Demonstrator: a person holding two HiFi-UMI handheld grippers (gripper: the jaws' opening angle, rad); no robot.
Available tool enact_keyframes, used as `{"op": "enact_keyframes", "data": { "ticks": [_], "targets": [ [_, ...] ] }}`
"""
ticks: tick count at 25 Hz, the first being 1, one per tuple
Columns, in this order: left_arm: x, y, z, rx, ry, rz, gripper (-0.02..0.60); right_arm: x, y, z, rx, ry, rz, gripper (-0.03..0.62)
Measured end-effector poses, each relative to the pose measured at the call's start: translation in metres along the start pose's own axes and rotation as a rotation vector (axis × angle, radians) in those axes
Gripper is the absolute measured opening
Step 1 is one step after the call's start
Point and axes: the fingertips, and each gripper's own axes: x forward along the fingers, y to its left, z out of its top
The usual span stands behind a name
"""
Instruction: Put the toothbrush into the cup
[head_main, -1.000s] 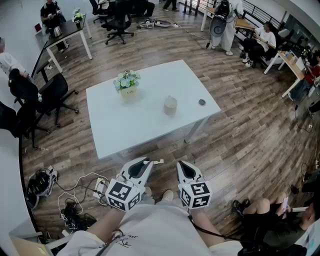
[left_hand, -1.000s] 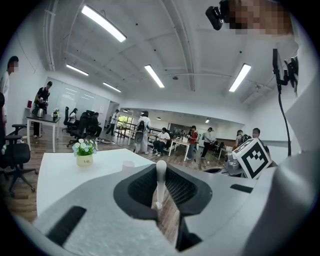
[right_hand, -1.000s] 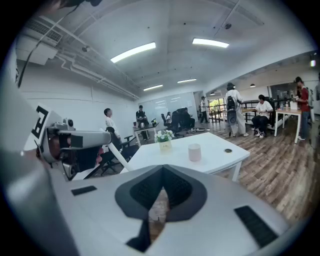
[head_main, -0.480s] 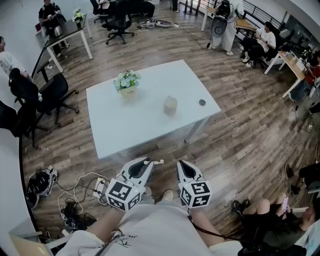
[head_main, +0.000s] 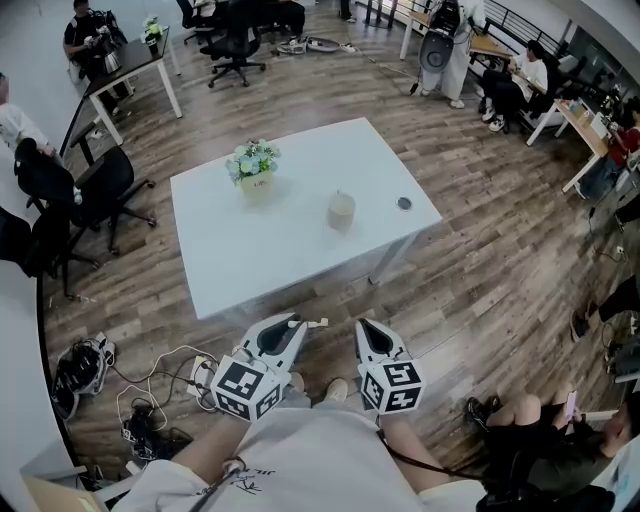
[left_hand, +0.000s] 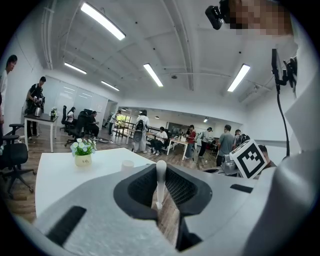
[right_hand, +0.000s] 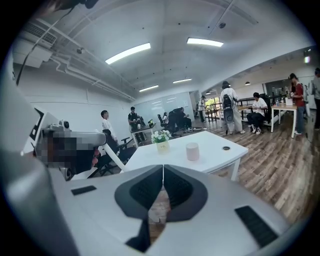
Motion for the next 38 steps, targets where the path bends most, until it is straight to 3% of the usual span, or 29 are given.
{"op": "enact_keyframes", "data": {
  "ticks": [20, 29, 38],
  "targets": [
    [-0.006, 0.037, 0.009, 0.015, -0.017, -0.083, 0.06, 0.016, 0.016, 0.01, -0.045, -0.023, -0.126, 0.02],
    [0.04, 0.058, 0.016, 0.012, -0.007, -0.055, 0.06, 0.055, -0.024, 0.024, -0.024, -0.018, -0.106, 0.02],
    [0.126, 0.088, 0.044, 0.017, -0.011, -0.008, 0.06, 0.114, -0.088, 0.07, -0.042, -0.018, -0.045, 0.02]
  ]
}}
